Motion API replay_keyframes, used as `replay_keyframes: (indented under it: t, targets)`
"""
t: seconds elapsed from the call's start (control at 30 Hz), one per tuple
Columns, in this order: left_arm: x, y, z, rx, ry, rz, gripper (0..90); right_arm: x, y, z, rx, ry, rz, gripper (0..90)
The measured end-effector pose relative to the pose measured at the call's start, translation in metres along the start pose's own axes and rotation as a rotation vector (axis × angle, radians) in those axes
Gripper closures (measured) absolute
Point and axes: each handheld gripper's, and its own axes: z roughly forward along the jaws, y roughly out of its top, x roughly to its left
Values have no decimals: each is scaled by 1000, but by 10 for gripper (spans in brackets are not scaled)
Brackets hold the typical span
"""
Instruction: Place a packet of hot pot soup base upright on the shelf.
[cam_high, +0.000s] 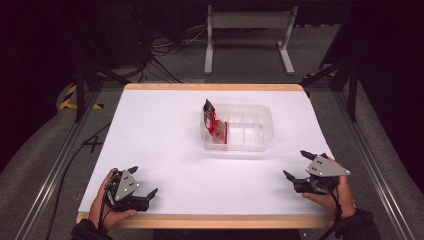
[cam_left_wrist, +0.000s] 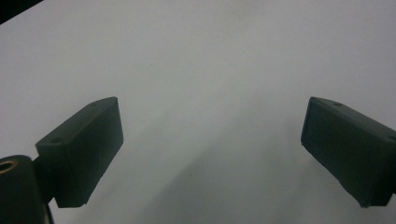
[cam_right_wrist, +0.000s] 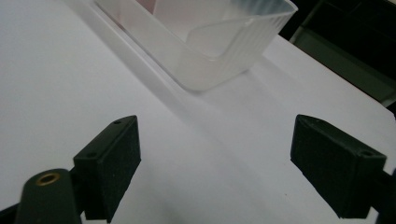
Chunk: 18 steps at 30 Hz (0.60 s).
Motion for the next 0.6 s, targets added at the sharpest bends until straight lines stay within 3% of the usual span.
replay_keyframes:
  t: [0.37, 0.5, 0.6]
  targets:
    - [0, 0, -1, 0, 8, 2, 62, -10, -29, -9, -12, -13, 95, 141]
    - [0, 0, -1, -3, 6, 2, 61, -13, -37, -16, -29, -17, 167, 136]
    - [0, 0, -1, -5, 5, -4, 61, -14, -41, -19, -29, -28, 190, 138]
